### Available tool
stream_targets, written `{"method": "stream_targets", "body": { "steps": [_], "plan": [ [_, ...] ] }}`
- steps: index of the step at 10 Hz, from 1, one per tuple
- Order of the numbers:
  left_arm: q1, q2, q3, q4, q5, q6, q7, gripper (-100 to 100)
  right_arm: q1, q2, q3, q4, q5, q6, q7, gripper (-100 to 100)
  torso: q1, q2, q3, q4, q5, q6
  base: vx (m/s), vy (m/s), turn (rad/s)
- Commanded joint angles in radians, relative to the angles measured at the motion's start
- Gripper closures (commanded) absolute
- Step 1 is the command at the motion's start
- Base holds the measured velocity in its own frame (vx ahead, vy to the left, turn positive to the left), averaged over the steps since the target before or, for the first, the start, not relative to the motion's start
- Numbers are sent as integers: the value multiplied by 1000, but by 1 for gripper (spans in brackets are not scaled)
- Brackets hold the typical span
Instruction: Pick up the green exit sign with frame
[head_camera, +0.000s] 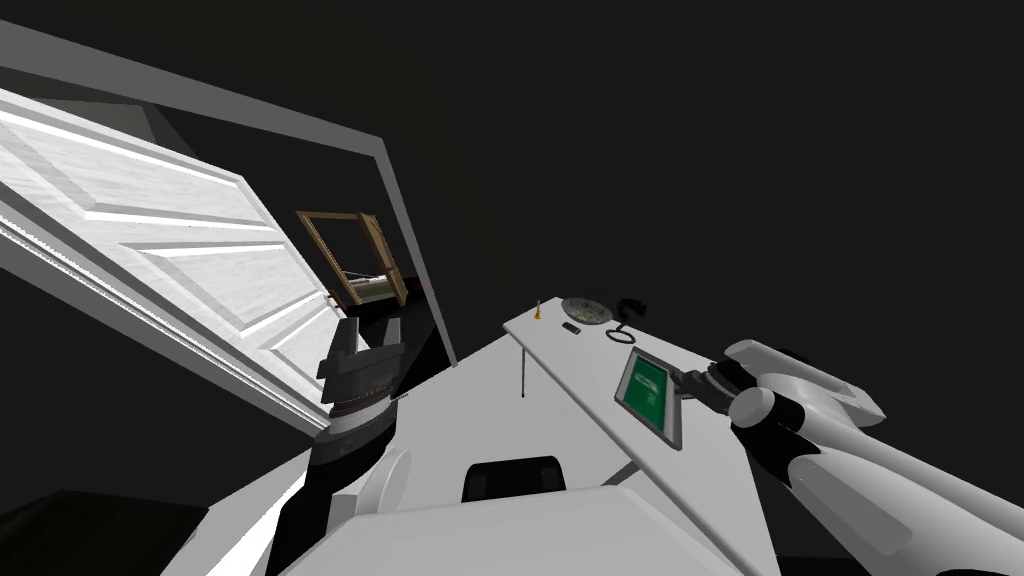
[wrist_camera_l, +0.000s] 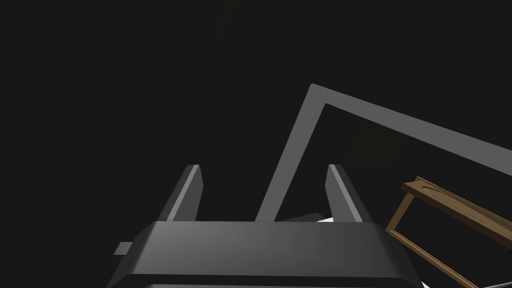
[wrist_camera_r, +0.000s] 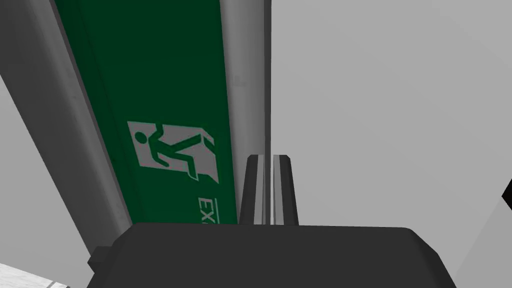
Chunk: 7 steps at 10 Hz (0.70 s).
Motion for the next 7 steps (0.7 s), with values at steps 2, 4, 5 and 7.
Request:
{"method": "stream_targets", "body": {
  "steps": [2, 4, 5, 7],
  "plan": [
    [0, 0, 0, 0, 0, 0, 0, 0, 0, 0, 0, 0, 0, 0, 0, 0, 0, 0, 0, 0, 0, 0, 0, 0, 0],
    [0, 0, 0, 0, 0, 0, 0, 0, -6, -15, -3, -22, -8, 44, 8, 100, 2, 0, 0, 0, 1, 1, 24, 22, -49],
    [0, 0, 0, 0, 0, 0, 0, 0, -8, -26, -3, -29, -9, 63, 12, 100, 3, 0, 0, 0, 2, 1, 27, 33, -40],
    [0, 0, 0, 0, 0, 0, 0, 0, -6, -18, -3, -33, -8, 56, 9, 0, 3, 0, 0, 0, 1, 0, 6, 8, -6]
  ]
}}
